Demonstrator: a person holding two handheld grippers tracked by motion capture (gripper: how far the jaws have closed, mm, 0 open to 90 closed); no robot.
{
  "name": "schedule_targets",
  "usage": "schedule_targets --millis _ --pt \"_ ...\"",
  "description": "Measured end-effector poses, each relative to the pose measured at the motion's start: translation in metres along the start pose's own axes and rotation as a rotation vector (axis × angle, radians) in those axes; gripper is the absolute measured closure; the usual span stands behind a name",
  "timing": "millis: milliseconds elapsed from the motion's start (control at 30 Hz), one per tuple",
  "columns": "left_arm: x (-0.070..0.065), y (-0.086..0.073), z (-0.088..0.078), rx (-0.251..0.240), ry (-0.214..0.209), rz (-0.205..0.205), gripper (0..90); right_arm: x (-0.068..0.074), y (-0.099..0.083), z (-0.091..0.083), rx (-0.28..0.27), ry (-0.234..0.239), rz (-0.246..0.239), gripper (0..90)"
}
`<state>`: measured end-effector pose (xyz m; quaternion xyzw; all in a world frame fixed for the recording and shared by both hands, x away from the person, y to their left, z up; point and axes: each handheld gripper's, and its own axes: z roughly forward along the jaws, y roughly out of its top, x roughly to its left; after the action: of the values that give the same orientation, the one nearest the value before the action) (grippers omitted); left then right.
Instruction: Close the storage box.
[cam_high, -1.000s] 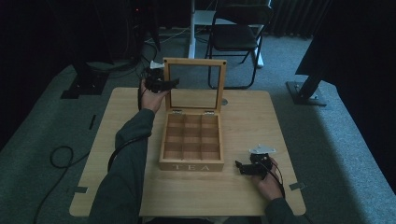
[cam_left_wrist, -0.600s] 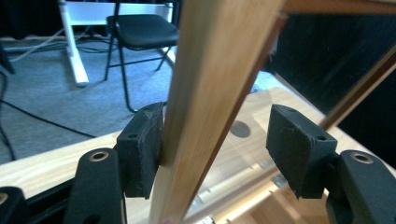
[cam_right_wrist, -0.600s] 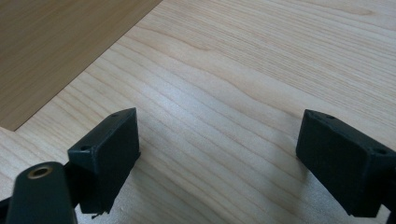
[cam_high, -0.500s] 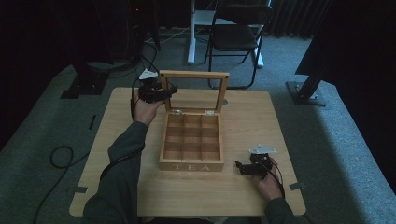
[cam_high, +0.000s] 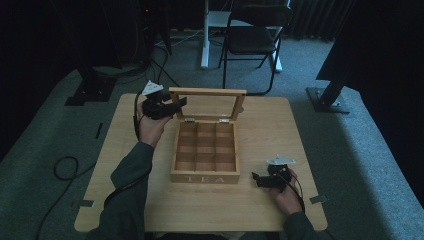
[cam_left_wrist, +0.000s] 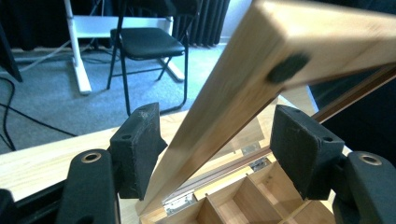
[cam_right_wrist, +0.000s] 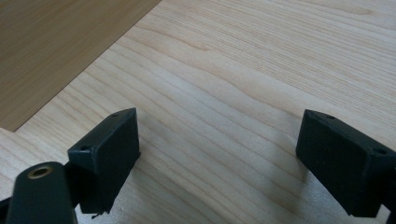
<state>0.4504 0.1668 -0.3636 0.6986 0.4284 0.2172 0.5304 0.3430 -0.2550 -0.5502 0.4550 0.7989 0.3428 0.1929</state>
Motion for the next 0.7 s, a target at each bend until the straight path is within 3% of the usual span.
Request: schedule_targets --millis 100,200,700 --pt "-0.005 0.0 -0.009 -0.018 0.03 0.037 34.2 0.0 0.0 0.0 0.0 0.0 0.001 13.0" --pt "-0.009 0.0 -0.014 -0.029 0.039 0.045 34.7 0.0 0.0 0.0 0.0 0.0 0.0 13.0" --pt "-0.016 -0.002 -0.022 0.003 0.044 0.036 34.9 0.0 0.0 0.0 -0.001 -0.002 0.0 13.0"
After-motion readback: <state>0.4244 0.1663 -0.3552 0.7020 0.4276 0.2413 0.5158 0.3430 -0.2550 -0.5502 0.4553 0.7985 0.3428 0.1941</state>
